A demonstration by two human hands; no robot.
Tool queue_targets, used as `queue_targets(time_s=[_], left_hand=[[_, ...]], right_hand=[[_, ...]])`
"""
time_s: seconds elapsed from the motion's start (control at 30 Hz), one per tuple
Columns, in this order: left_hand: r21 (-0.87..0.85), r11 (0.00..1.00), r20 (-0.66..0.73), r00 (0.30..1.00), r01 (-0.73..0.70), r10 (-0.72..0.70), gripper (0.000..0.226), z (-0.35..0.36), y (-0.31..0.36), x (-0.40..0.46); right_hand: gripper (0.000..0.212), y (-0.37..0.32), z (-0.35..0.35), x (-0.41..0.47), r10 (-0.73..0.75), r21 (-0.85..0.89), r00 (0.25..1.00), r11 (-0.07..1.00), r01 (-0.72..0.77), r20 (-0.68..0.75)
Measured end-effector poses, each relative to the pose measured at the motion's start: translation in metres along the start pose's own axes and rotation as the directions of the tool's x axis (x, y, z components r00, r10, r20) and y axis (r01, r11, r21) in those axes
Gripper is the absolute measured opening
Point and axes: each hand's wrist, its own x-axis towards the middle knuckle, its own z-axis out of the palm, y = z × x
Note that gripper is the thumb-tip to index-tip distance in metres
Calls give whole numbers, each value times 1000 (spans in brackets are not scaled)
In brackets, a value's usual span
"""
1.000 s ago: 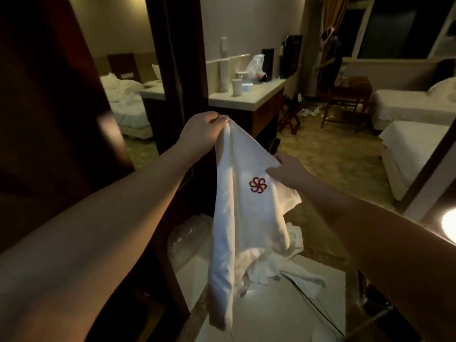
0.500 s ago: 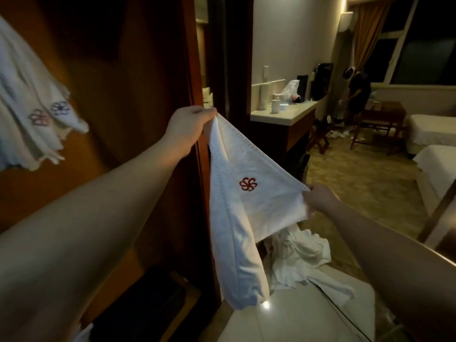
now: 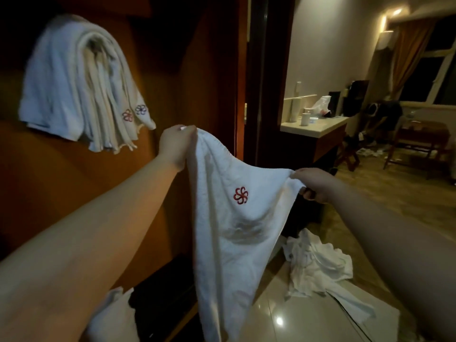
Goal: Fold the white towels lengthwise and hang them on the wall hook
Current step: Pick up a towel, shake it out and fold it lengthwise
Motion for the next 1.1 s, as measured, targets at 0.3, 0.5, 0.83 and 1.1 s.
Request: queue_targets(time_s=[0.3, 0.5, 0.83, 1.1], left_hand=[[-137, 968, -35, 976, 209, -215, 15, -22, -17, -86], [-126, 981, -32, 988, 145, -150, 21, -14, -9, -154], [-174, 970, 78, 985, 167, -156, 38, -27, 20, -232], [-255, 940, 151, 970, 226, -192, 44, -33, 18, -258]], right_hand=[[31, -13, 61, -90, -205, 645, 918, 761, -69, 340], [29, -29, 87, -164, -510, 526, 805, 794, 306, 302], [18, -26, 101, -221, -790, 48, 589, 604, 796, 171], [22, -22, 116, -245, -854, 106, 514, 520, 848, 77]])
